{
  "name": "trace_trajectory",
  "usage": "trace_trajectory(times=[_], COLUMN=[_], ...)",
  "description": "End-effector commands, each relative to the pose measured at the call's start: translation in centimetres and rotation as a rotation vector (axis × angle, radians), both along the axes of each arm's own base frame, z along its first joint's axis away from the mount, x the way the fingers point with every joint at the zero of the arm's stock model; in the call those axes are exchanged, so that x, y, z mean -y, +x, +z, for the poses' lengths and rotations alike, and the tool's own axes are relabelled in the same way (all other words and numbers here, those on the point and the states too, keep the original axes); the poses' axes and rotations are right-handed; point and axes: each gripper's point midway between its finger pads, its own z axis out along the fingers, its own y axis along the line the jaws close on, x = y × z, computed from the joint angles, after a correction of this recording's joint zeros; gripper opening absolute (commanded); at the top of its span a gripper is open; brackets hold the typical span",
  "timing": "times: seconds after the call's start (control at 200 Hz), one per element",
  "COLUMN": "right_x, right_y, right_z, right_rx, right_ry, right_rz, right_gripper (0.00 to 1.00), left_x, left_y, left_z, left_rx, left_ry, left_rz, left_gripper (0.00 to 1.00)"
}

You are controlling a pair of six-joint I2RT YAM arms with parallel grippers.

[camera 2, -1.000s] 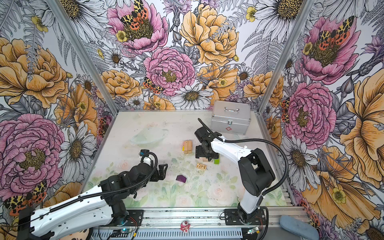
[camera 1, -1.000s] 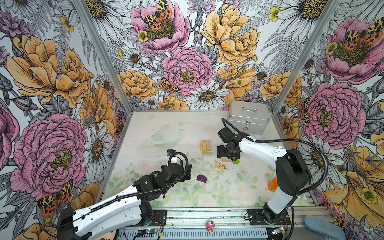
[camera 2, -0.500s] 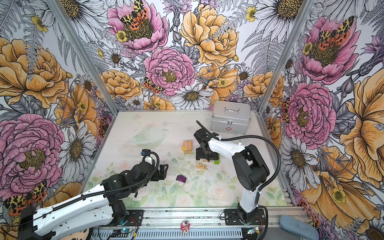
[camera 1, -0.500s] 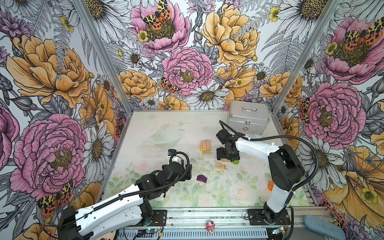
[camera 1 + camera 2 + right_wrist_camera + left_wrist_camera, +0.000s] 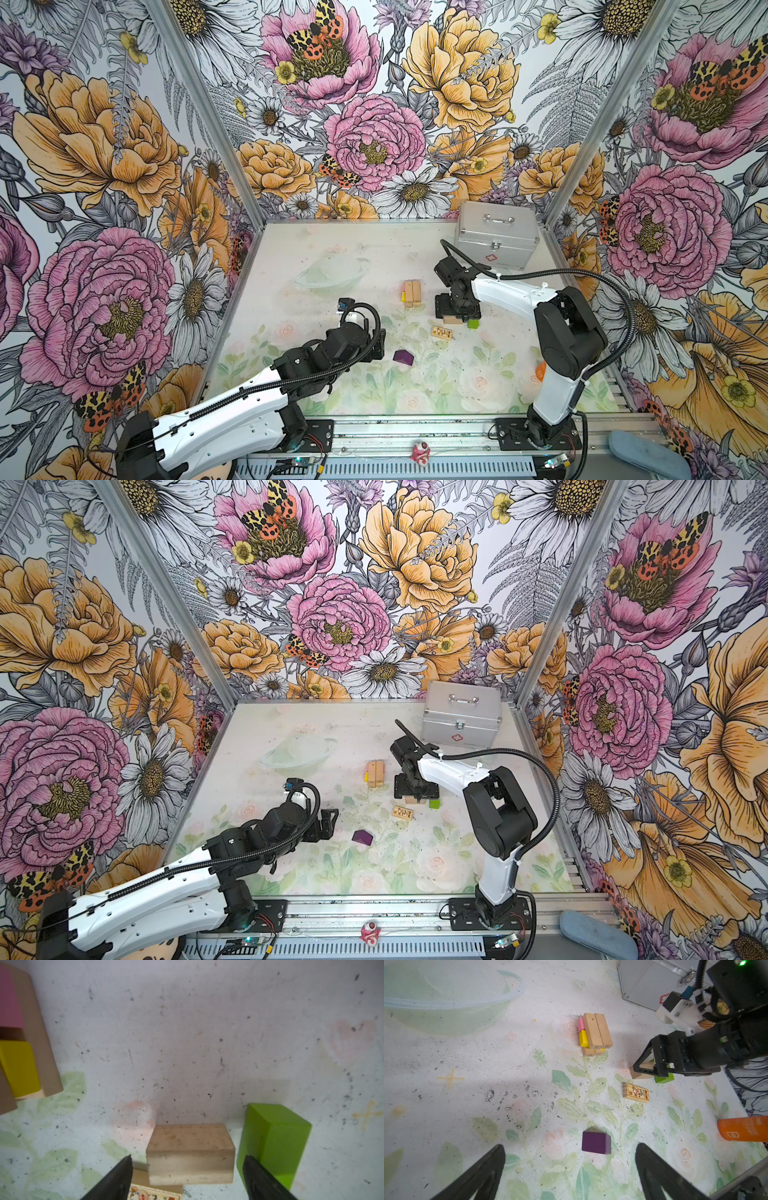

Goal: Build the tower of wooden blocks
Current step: 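Lower the right gripper and close it on the loose wooden block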

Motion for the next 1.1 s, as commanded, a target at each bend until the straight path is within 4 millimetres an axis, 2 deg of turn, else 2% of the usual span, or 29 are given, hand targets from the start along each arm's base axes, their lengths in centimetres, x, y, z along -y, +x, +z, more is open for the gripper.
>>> trace_trajectory(times=[0.0,0.485,0.74,1.096], right_x=[0.0,-0.4,-0.3,-0.1], right_y=[1.0,1.1,0.8,0.5], right_z=[-0.1,-0.7,-1.0,-0.9], right_rx=[0.016,0.002,-0.008,-0.005], right_ry=[-0.010,-0.006,-0.010,-0.016], right_rz=[0.006,0.005,0.004,-0.010], right_gripper=[0.85,0.77,0.74,0.73], left_x=[1.0,1.5,1.4,1.3], left_y=[0.1,-0.4,-0.4,-0.5], left_z=[0.4,1.3,0.3,0.3], left_rx=[0.014,0.026,0.010,0.014], left_ry=[-0.032,-0.067,-0.040,-0.042], left_rz=[-0.044,-0.083,-0.082,-0.086], left_gripper=[0.99,0.99,0.99,0.99])
